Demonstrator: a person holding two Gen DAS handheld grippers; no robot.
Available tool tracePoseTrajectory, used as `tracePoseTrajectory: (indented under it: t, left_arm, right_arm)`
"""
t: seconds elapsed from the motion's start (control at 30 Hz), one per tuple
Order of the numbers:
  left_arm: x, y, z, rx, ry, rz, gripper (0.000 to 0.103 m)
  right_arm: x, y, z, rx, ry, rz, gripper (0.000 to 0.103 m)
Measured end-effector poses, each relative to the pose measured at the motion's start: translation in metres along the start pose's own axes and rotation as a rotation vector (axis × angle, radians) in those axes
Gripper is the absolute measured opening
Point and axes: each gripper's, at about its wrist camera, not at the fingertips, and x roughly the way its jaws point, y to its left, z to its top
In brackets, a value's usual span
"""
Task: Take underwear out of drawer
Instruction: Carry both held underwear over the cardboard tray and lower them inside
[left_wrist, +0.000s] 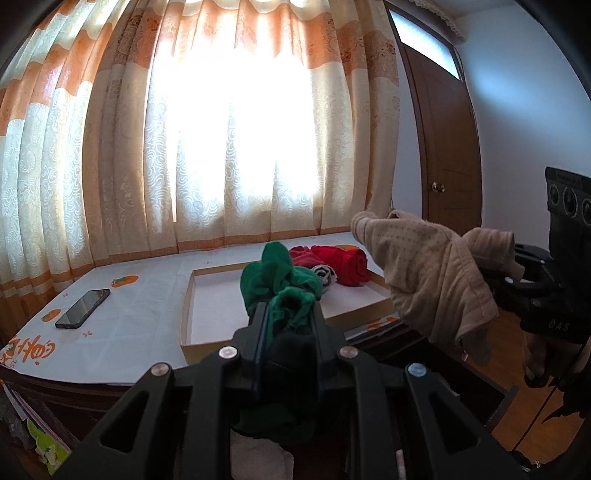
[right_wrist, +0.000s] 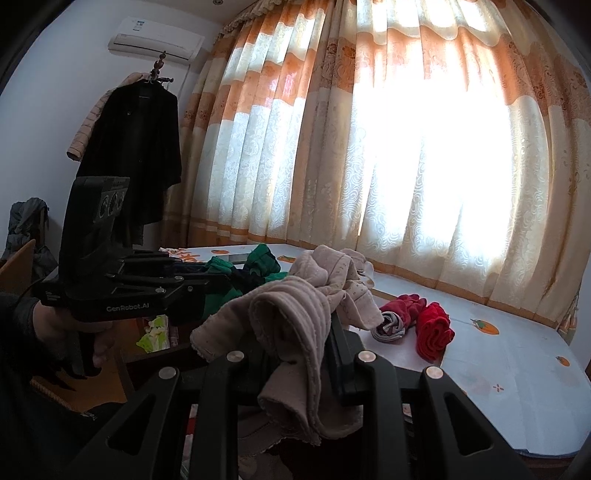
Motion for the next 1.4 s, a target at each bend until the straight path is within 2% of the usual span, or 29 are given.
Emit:
tracePoseTrajectory:
  t: [0.67, 1.4]
  left_arm:
    - [0.054, 0.037, 0.045, 0.019, 0.042, 0.008, 0.018]
    - [0.145, 0.080, 0.076, 0.015, 0.167, 0.047, 0.018]
  right_arm:
    - [0.064, -0.029, 0.057, -0.024, 0.091, -0.035, 0.027]
    - [0.158, -0.073, 0.077, -0.015, 0.218, -0.047, 0.027]
